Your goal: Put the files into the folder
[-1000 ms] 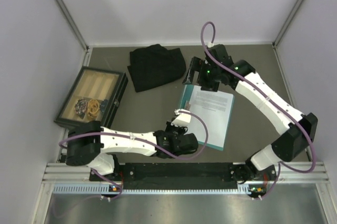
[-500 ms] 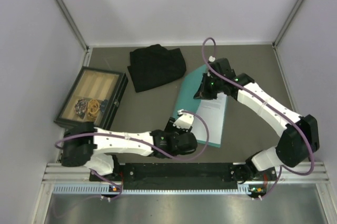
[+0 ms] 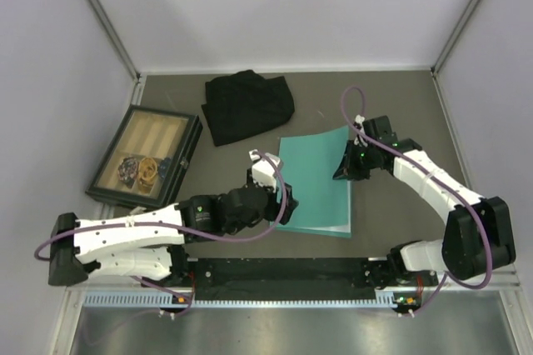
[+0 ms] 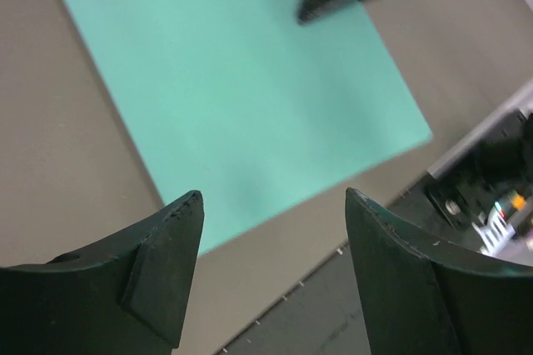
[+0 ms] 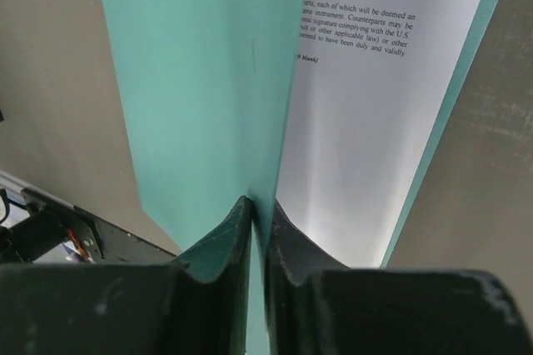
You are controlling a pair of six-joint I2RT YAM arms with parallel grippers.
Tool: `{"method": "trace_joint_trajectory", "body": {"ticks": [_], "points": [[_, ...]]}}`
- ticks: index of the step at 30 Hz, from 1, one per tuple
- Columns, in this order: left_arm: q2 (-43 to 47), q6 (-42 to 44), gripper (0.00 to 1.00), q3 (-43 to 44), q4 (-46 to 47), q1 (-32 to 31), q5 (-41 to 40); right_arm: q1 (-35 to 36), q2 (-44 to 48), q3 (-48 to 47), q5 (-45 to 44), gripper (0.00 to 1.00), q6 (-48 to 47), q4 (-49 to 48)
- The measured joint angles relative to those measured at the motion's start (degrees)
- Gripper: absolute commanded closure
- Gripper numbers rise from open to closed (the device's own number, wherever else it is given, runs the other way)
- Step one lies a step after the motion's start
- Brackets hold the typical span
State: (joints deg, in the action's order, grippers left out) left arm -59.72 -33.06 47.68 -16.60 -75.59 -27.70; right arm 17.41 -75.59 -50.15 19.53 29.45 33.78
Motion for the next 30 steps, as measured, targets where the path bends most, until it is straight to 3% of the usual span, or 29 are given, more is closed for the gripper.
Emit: {"method": "trace_joint_trajectory", "body": {"ticks": [4, 6, 8, 15, 26, 30], "points": [[0.22, -1.84, 0.25, -1.64, 0.26, 10.93, 8.09, 0.04, -1.03, 0.04, -3.91, 0.39, -1.11, 0.70], [0.22, -3.32, 0.24, -3.39, 0.39, 16.83, 13.29, 0.04, -1.99, 0.07, -8.37, 0.27, -1.14, 2.38], [0.13, -4.57, 0.24, -5.27, 0.50, 21.16, 17.84, 0.04, -3.08, 0.07, -14.12, 0.22, -1.03, 5.07], [-8.98, -6.73, 0.25, -6.34, 5.46, 25.24, 29.66, 2.99, -4.39, 0.13, -22.43, 0.21, 0.35, 7.91], [-19.32, -8.57, 0.21, -4.85, 8.63, 30.45, 36.83, 6.84, -14.32, -1.03, -25.55, 0.20, 1.22, 4.24], [-15.12, -8.50, 0.19, -3.39, 7.48, 34.16, 40.39, 8.24, -11.50, -2.21, -26.58, 0.04, 0.94, 6.34]]}}
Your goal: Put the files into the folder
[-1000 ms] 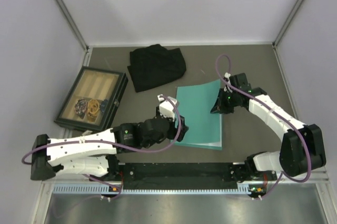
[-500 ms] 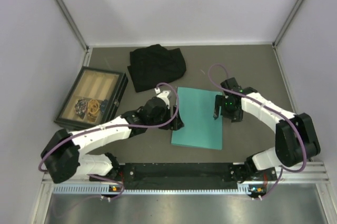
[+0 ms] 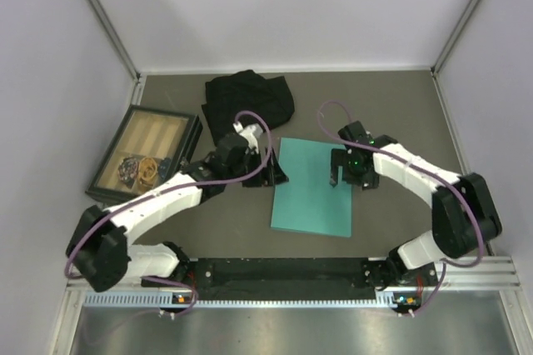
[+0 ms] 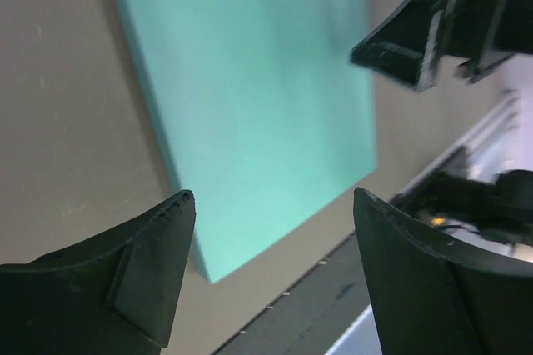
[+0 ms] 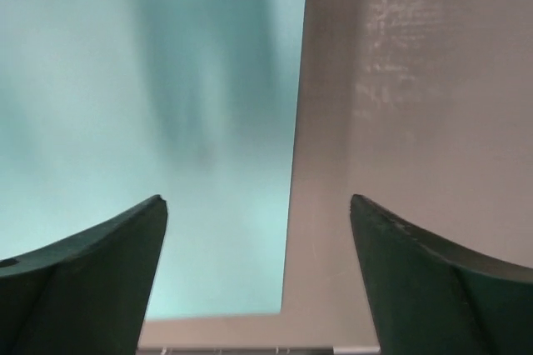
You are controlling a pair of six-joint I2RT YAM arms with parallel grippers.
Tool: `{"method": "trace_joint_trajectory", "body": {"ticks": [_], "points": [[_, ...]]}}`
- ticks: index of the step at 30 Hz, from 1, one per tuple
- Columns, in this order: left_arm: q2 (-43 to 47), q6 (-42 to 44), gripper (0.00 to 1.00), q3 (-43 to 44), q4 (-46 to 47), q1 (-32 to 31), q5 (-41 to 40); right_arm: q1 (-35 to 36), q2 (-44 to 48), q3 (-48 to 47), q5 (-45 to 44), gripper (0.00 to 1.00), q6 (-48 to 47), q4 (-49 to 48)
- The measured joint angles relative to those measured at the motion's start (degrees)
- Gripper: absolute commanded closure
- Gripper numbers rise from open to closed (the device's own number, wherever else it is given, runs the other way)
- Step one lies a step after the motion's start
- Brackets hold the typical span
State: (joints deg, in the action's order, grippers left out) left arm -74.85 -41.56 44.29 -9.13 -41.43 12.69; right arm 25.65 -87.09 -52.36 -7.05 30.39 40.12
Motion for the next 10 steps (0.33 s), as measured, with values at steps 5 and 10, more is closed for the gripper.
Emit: {"method": "trace_joint_trajectory", "body": {"ticks": [5, 10], "points": [[8.59, 2.75, 0.17, 11.78, -5.88, 1.66, 0.90, 0.17, 16.06, -7.21, -0.48, 0.01, -2.10, 5.84], [14.38, 5.79, 0.16, 25.20, -8.24, 1.70, -0.52, 0.20, 32.22, -17.88, 0.31, 0.01, -4.76, 7.04]]}}
